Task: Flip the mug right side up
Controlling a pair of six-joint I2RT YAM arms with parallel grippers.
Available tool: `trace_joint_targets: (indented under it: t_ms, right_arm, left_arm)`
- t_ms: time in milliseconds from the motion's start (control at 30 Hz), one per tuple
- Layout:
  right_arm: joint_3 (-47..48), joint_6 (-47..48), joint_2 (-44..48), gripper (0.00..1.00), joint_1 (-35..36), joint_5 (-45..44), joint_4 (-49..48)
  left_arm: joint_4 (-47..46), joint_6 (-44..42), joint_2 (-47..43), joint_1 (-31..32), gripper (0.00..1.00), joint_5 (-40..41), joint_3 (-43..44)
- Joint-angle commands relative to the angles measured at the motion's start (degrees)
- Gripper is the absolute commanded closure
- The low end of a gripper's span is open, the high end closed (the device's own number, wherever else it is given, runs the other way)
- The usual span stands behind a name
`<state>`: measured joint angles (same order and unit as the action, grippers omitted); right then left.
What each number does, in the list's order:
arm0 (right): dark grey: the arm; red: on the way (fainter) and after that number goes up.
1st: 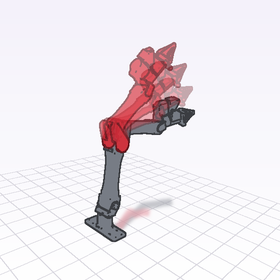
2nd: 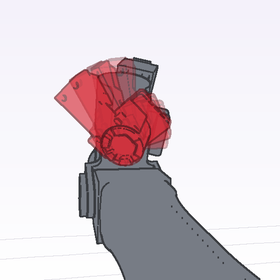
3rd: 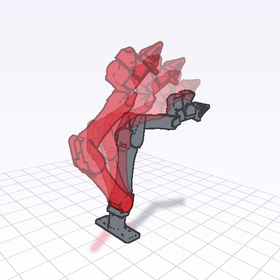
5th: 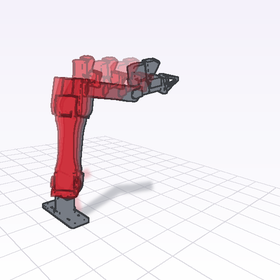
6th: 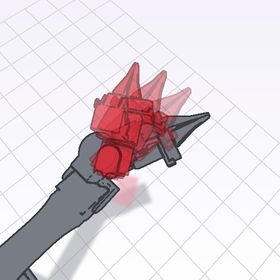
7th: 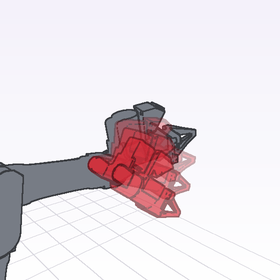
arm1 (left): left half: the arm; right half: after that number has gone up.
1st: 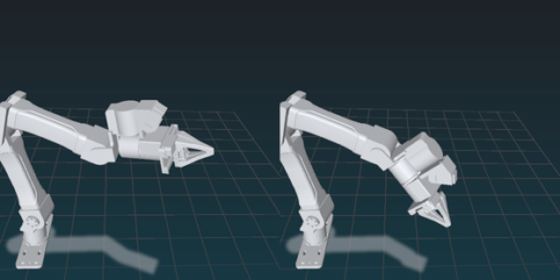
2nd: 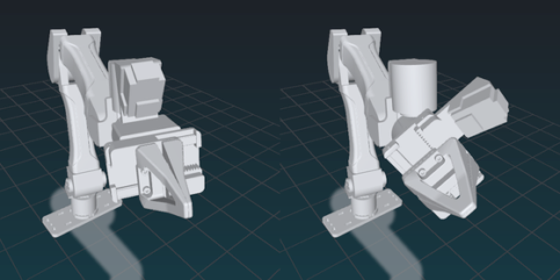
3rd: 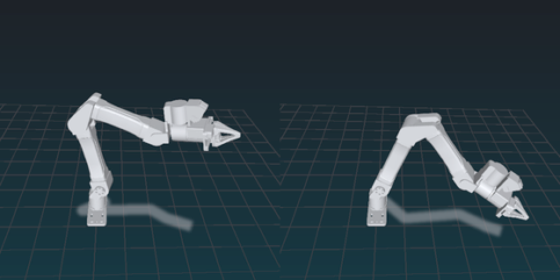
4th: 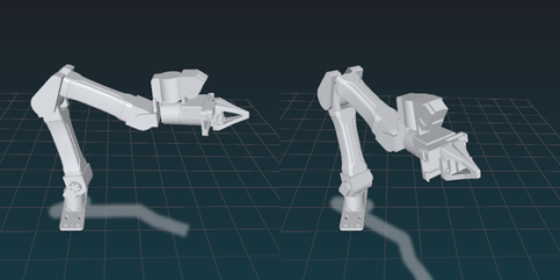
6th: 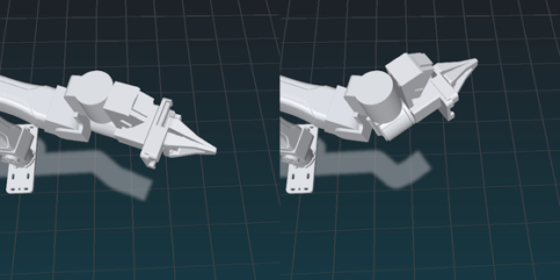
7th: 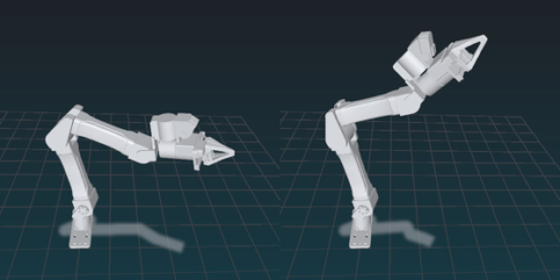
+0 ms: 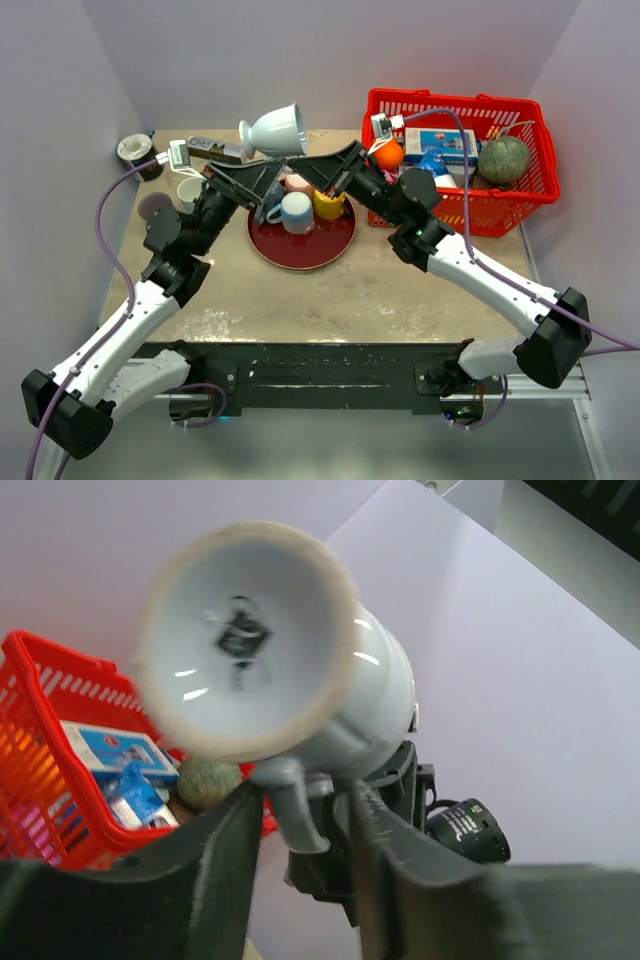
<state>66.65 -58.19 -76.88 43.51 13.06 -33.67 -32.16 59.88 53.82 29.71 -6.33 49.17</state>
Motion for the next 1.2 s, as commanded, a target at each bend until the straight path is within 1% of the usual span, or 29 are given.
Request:
trace_joint_targets:
  t_ms: [0, 67, 100, 167, 200, 267, 300, 367, 400, 467, 500, 567, 600, 700, 800, 833, 900, 967, 1033, 1167]
  right_arm:
    - [3.5, 1.5, -0.2, 1.00, 0.6, -3.0, -0.2]
    - [4.4, 3.0, -0.8, 1.00, 1.0, -3.2, 2.2]
    - [5.0, 3.9, -1.0, 1.00, 1.5, -3.8, 3.9]
    - [5.7, 6.3, -1.8, 1.00, 2.7, -6.0, 6.8]
    - [5.8, 6.9, -2.3, 1.00, 3.0, -6.6, 7.4]
    - [6.5, 7.7, -4.3, 1.00, 4.0, -7.7, 9.4]
    - [6.5, 7.8, -5.2, 1.00, 4.4, -8.2, 9.8]
    - [7.3, 8.7, -7.7, 1.00, 5.7, -9.6, 11.0]
    - [7.8, 9.1, -8.6, 1.00, 6.2, -10.1, 11.5]
    - [9.5, 11.3, -10.5, 1.00, 7.8, -12.0, 12.6]
    - [10.0, 12.0, -12.3, 1.00, 8.4, -12.6, 12.9]
    - [11.3, 14.3, -14.3, 1.00, 9.8, -13.8, 13.4]
    - [11.7, 15.3, -16.3, 1.00, 10.5, -16.0, 13.6]
    - [12.9, 18.7, -20.2, 1.00, 12.3, -19.7, 13.6]
    - [14.6, 22.2, -23.4, 1.00, 14.8, -23.3, 13.7]
    - [15.6, 24.1, -25.4, 1.00, 15.5, -26.1, 13.7]
    - [16.7, 25.7, -27.3, 1.00, 17.7, -28.9, 13.7]
    - [19.4, 27.9, -30.6, 1.00, 19.3, -32.4, 14.3]
    - [22.2, 30.1, -32.8, 1.00, 20.1, -33.8, 15.0]
    - [27.7, 34.1, -39.7, 1.00, 21.4, -41.9, 17.6]
  left_arm:
    - [7.6, -6.1, -2.9, 0.3, 0.28, 1.0, 1.3]
    - [12.9, -8.4, -3.5, 0.3, 0.17, 1.8, 3.7]
    - [19.5, -10.3, -3.7, 0.3, 0.07, 3.6, 5.1]
    - [25.0, -12.2, -4.4, 0.2, 0.03, 5.4, 8.4]
    - [29.7, -13.8, -4.9, 0.3, 0.03, 7.5, 9.1]
    - [35.6, -14.5, -6.1, 0.3, 0.01, 10.6, 10.9]
    - [41.5, -15.0, -6.4, 0.3, 0.01, 14.4, 11.6]
    - [48.0, -14.9, -7.2, 0.2, 0.01, 18.4, 14.0]
    - [53.6, -14.8, -7.3, 0.3, 0.01, 21.8, 15.3]
    - [59.0, -14.2, -8.0, 0.3, 0.01, 25.6, 16.4]
    - [63.6, -13.9, -8.1, 0.3, 0.01, 28.5, 17.3]
    - [67.7, -13.4, -8.7, 0.3, 0.01, 31.5, 18.2]
    - [70.9, -13.5, -9.1, 0.3, 0.01, 33.9, 18.9]
    - [74.8, -14.1, -10.5, 0.3, 0.01, 37.2, 19.7]
    - [76.9, -15.4, -11.2, 0.3, 0.01, 39.1, 20.8]
    - [77.3, -15.8, -11.3, 0.3, 0.01, 39.5, 21.1]
    - [78.4, -16.8, -11.1, 0.3, 0.01, 40.5, 22.3]
    - [78.7, -17.6, -10.9, 0.3, 0.01, 40.9, 22.9]
    - [78.8, -18.5, -10.7, 0.3, 0.01, 41.1, 23.5]
    - [78.3, -19.1, -10.4, 0.3, 0.01, 40.9, 23.6]
